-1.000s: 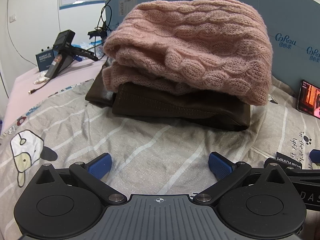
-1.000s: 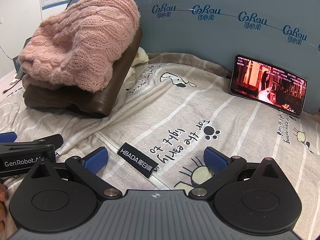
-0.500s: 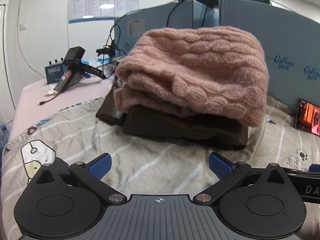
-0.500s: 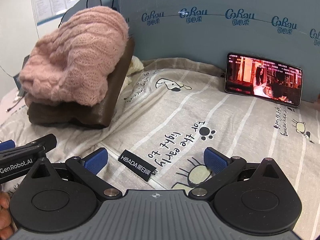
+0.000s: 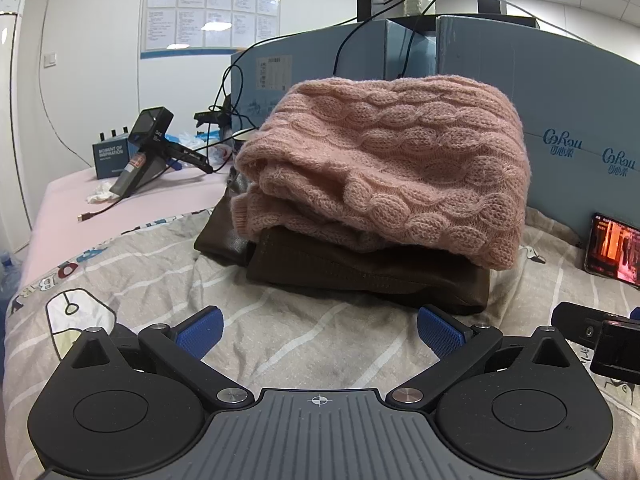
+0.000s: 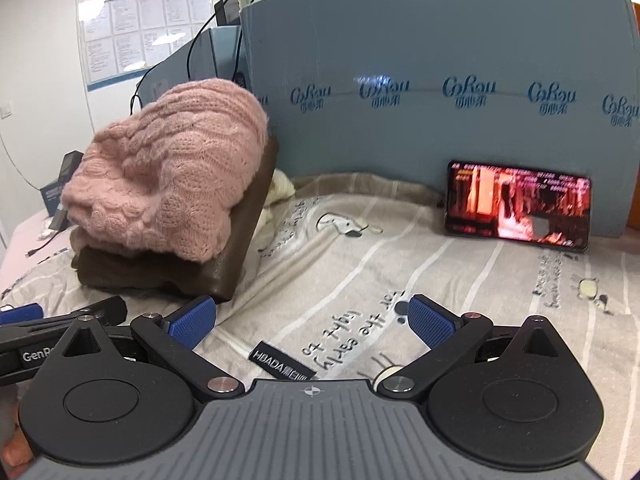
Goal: Fold clothes
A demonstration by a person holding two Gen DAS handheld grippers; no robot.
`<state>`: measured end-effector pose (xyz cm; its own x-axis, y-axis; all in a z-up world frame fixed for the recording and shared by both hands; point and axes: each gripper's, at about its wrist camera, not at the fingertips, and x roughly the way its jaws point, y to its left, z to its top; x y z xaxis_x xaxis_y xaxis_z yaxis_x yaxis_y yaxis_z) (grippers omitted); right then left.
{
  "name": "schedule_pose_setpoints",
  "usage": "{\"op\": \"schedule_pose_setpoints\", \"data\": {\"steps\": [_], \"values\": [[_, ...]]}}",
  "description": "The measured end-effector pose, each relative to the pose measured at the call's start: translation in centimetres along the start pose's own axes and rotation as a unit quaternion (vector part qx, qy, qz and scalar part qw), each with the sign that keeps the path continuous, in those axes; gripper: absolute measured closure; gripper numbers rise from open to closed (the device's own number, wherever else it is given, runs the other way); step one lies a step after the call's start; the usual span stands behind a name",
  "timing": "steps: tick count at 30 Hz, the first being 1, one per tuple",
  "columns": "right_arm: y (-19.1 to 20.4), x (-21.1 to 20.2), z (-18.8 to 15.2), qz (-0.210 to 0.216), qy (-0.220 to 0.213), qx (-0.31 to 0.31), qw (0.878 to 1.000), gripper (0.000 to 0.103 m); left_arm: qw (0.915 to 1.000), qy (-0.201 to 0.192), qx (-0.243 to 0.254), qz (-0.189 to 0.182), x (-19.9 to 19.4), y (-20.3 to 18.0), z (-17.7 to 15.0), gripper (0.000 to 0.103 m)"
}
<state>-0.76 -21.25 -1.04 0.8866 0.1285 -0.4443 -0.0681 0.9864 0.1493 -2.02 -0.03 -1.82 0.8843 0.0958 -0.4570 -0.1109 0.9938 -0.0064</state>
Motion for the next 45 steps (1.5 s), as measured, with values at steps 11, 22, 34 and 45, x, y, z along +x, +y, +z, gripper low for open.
{"op": "schedule_pose_setpoints", "data": {"steps": [11, 22, 34, 45], "values": [[-0.6, -0.4, -0.1, 0.003, -0.023, 0.013, 1.000, 0.000, 0.9997, -0.024, -0.010, -0.005, -0.7, 0.2, 0.0, 0.000], [-0.6, -0.6, 0.1, -0.003, -0.046, 0.003, 0.999, 0.000, 0.9930, -0.115, -0.030, -0.003, -2.1, 0.3, 0.3, 0.000], [-0.1, -2.1, -0.3, -0.036, -0.105, -0.022, 0.994, 0.000, 0.9910, -0.133, -0.011, 0.004, -2.6, -0.3, 0.2, 0.000], [0.1, -1.9, -0.3, -0.032, -0.103, -0.028, 0.994, 0.000, 0.9905, -0.137, -0.014, 0.006, -2.6, -0.2, 0.2, 0.000]]}}
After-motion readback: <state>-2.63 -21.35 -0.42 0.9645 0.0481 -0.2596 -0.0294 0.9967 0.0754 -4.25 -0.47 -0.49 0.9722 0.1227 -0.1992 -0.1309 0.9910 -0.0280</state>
